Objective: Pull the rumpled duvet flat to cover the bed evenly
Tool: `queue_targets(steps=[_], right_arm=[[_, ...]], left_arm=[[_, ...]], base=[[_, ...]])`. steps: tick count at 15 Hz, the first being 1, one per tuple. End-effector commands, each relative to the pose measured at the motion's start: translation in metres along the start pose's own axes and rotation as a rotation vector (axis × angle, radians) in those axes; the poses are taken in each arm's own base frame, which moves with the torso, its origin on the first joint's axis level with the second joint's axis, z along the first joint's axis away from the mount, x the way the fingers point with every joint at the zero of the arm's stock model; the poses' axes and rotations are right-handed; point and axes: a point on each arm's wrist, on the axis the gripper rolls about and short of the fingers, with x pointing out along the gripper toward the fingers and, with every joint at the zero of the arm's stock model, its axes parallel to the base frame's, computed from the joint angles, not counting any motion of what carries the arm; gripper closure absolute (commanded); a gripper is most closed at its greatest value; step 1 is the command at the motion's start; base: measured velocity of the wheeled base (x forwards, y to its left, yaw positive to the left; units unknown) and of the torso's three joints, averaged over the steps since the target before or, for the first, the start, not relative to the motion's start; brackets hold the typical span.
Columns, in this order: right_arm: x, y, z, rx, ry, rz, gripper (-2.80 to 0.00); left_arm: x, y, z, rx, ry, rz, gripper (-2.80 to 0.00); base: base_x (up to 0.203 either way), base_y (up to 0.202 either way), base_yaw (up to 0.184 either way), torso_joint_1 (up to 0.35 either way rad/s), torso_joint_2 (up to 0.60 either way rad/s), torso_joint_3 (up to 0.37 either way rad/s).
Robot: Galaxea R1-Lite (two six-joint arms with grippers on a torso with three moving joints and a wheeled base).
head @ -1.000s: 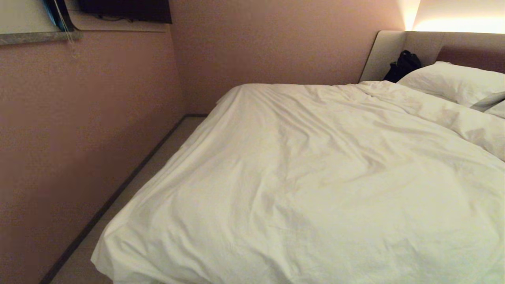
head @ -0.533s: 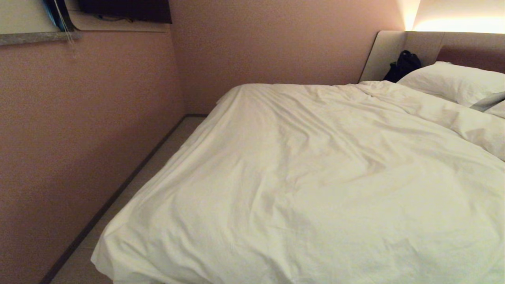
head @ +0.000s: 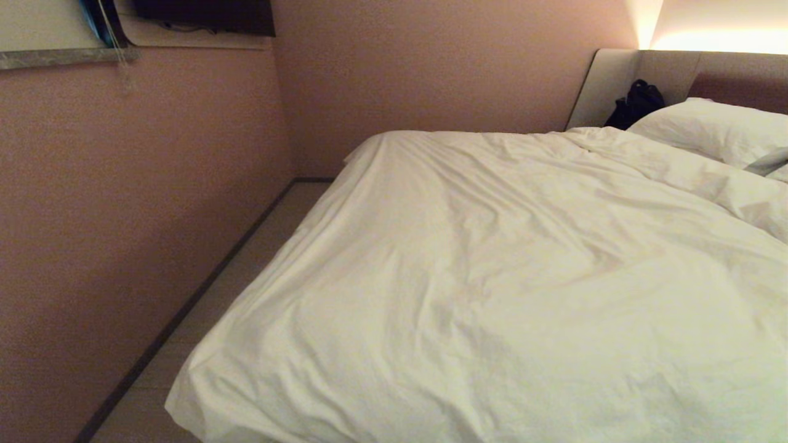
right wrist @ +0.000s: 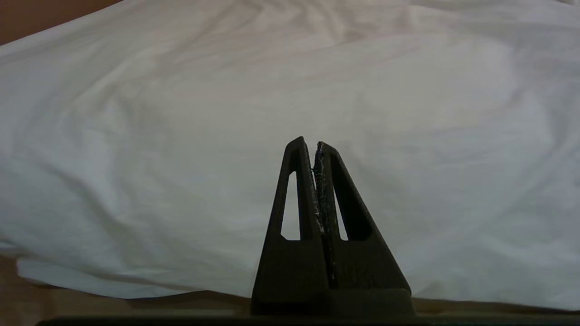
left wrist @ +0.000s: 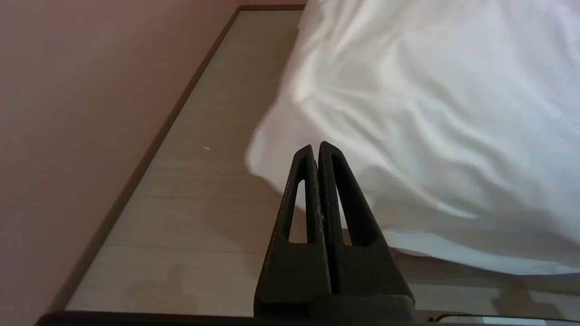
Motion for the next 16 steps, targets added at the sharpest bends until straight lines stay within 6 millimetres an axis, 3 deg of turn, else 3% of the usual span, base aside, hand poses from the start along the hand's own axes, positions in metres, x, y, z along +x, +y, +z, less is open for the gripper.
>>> queue_targets(steps=[1, 16], right_arm=[[0.0, 0.0, 0.0, 0.0, 0.0, 0.002, 0.0], [0.0, 0.0, 0.0, 0.0, 0.0, 0.002, 0.0]], left_arm=[[0.0001, -0.0001, -0.0002, 0.0, 0.002, 0.0, 0.0], [0.0002, 0.0, -0.0002, 0.0, 0.002, 0.001, 0.0]], base=[[0.0, 0.205, -0.002, -0.001, 0.0, 0.005], [0.0, 0.197, 0.0, 0.003, 0.0, 0.001]])
